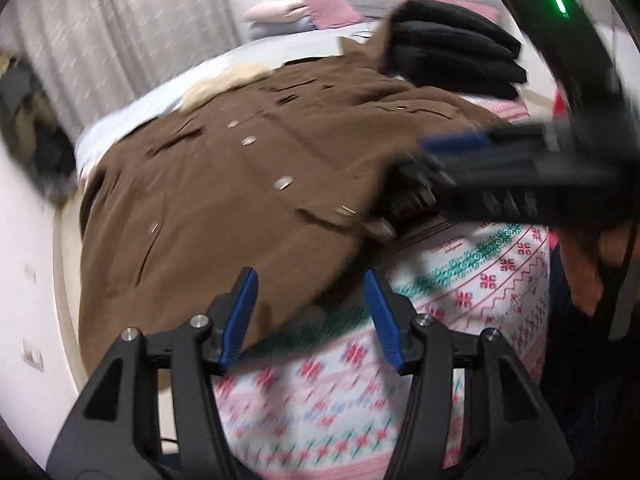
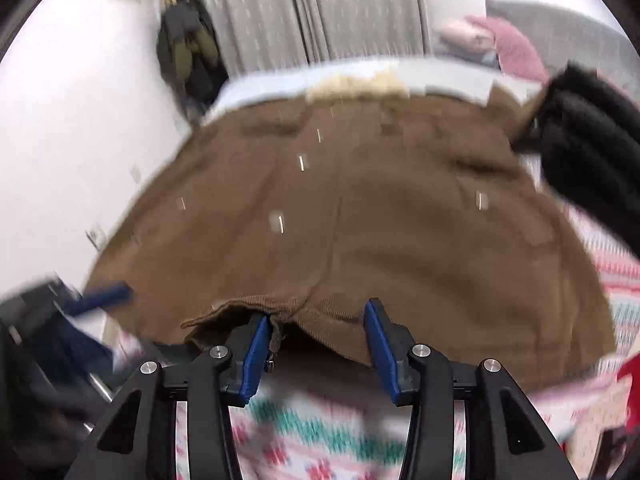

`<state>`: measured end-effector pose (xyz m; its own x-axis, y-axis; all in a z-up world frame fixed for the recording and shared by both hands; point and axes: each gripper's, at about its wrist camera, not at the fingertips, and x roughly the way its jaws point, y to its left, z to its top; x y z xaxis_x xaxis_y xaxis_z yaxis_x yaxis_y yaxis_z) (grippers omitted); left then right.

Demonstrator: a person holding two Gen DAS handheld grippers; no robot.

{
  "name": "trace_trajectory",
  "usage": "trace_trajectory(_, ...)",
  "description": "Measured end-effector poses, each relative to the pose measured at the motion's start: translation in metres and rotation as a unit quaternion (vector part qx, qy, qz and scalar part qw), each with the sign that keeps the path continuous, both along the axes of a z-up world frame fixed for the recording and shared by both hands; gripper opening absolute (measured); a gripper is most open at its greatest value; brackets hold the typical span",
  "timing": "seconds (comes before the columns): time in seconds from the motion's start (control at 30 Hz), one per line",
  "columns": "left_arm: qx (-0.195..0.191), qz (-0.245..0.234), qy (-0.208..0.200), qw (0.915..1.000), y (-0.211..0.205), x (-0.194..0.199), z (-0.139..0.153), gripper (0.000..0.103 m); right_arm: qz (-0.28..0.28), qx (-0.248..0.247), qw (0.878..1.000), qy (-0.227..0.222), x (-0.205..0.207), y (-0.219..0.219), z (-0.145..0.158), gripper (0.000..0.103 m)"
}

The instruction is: Fold large clothes

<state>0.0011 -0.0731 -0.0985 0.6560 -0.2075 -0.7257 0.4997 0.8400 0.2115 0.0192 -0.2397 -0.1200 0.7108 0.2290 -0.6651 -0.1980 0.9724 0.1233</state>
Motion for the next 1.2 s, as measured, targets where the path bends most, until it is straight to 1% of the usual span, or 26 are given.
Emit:
trace_trajectory(0.03,0.018,0.003,-0.013,0.9997,-0.007,0.006,-0.003,0.057,0.0,-0.002,1.0,-0.013,0.003,0.001,0.006,0.047)
trace_trajectory(0.1,0.047,0.012,-0.036,0.9982,-0.013,0.019,-0.007,0.057,-0.001,0.012,1.0,-0.011,0.011,-0.006,0.008,0.047)
trace_trajectory(0.13,0.061,0.025,-0.04,0.997,-0.015,0.03,-0.009,0.057,-0.002,0.027,1.0,-0.005,0.015,-0.011,0.006,0.047)
trace_trajectory(0.17,0.062,0.038,-0.038,0.9966,-0.013,0.04,-0.007,0.054,-0.002,0.038,0.999,-0.001,0.015,-0.015,0.004,0.047)
trace_trajectory(0.2,0.052,0.043,-0.034,0.9971,-0.01,0.047,-0.004,0.045,0.0,0.044,0.999,0.001,0.013,-0.018,0.002,0.047)
trace_trajectory(0.23,0.026,0.044,-0.02,0.9985,-0.004,0.058,0.002,0.035,0.007,0.045,0.999,0.001,0.009,-0.021,-0.002,0.047)
trace_trajectory(0.3,-0.023,0.043,0.015,0.9987,0.005,0.075,0.01,0.032,0.026,0.033,0.999,0.004,0.0,-0.017,-0.009,0.047)
trace_trajectory(0.33,-0.036,0.046,0.024,0.998,0.008,0.08,0.013,0.03,0.036,0.02,0.999,0.002,-0.006,-0.013,-0.011,0.047)
trace_trajectory(0.37,-0.039,0.046,0.023,0.9979,0.007,0.082,0.015,0.03,0.05,-0.002,0.999,-0.006,-0.016,-0.005,-0.014,0.048)
trace_trajectory(0.47,-0.033,0.039,0.014,0.9986,0.004,0.08,0.017,0.03,0.085,-0.071,0.994,-0.025,-0.031,0.016,-0.022,0.048)
trace_trajectory(0.53,-0.041,0.038,0.025,0.9981,0.008,0.079,0.014,0.029,0.101,-0.109,0.988,-0.037,-0.039,0.03,-0.025,0.048)
trace_trajectory(0.57,-0.048,0.039,0.032,0.9976,0.008,0.08,0.014,0.029,0.113,-0.115,0.986,-0.049,-0.045,0.037,-0.024,0.047)
trace_trajectory(0.63,-0.06,0.041,0.038,0.9966,0.014,0.084,0.016,0.029,0.141,-0.109,0.982,-0.066,-0.058,0.044,-0.023,0.047)
trace_trajectory(0.67,-0.066,0.041,0.04,0.9962,0.019,0.084,0.016,0.029,0.164,-0.106,0.977,-0.08,-0.067,0.05,-0.02,0.047)
trace_trajectory(0.7,-0.073,0.041,0.042,0.9956,0.021,0.087,0.017,0.029,0.178,-0.109,0.974,-0.088,-0.071,0.056,-0.02,0.047)
trace_trajectory(0.73,-0.078,0.041,0.044,0.9952,0.022,0.088,0.017,0.029,0.191,-0.127,0.969,-0.095,-0.07,0.063,-0.023,0.047)
trace_trajectory(0.77,-0.078,0.04,0.044,0.9951,0.022,0.088,0.017,0.029,0.189,-0.147,0.966,-0.092,-0.065,0.068,-0.028,0.047)
trace_trajectory(0.8,-0.077,0.039,0.044,0.9953,0.021,0.086,0.015,0.029,0.171,-0.183,0.965,-0.082,-0.052,0.073,-0.036,0.047)
trace_trajectory(0.87,-0.074,0.033,0.043,0.9958,0.02,0.082,0.014,0.029,0.145,-0.209,0.965,-0.065,-0.029,0.074,-0.049,0.047)
trace_trajectory(0.93,-0.078,0.027,0.046,0.9956,0.02,0.08,0.014,0.029,0.133,-0.243,0.959,-0.056,-0.012,0.078,-0.062,0.047)
trace_trajectory(0.97,-0.082,0.026,0.047,0.9952,0.022,0.081,0.014,0.029,0.132,-0.265,0.953,-0.065,-0.008,0.084,-0.066,0.047)
trace_trajectory(1.0,-0.086,0.026,0.049,0.9947,0.023,0.081,0.014,0.029,0.135,-0.272,0.95,-0.076,-0.01,0.087,-0.067,0.047)
trace_trajectory(1.03,-0.094,0.026,0.053,0.9938,0.026,0.082,0.014,0.029,0.14,-0.277,0.947,-0.082,-0.011,0.09,-0.067,0.04)
trace_trajectory(1.07,-0.103,0.025,0.059,0.9926,0.029,0.083,0.014,0.029,0.151,-0.278,0.945,-0.081,-0.01,0.094,-0.069,0.023)
trace_trajectory(1.1,-0.107,0.024,0.064,0.9919,0.031,0.082,0.014,0.029,0.161,-0.268,0.948,-0.061,-0.007,0.095,-0.071,0.003)
trace_trajectory(1.2,-0.107,0.012,0.068,0.9919,0.037,0.071,0.013,0.029,0.165,-0.236,0.955,-0.072,-0.023,0.088,-0.06,0.002)
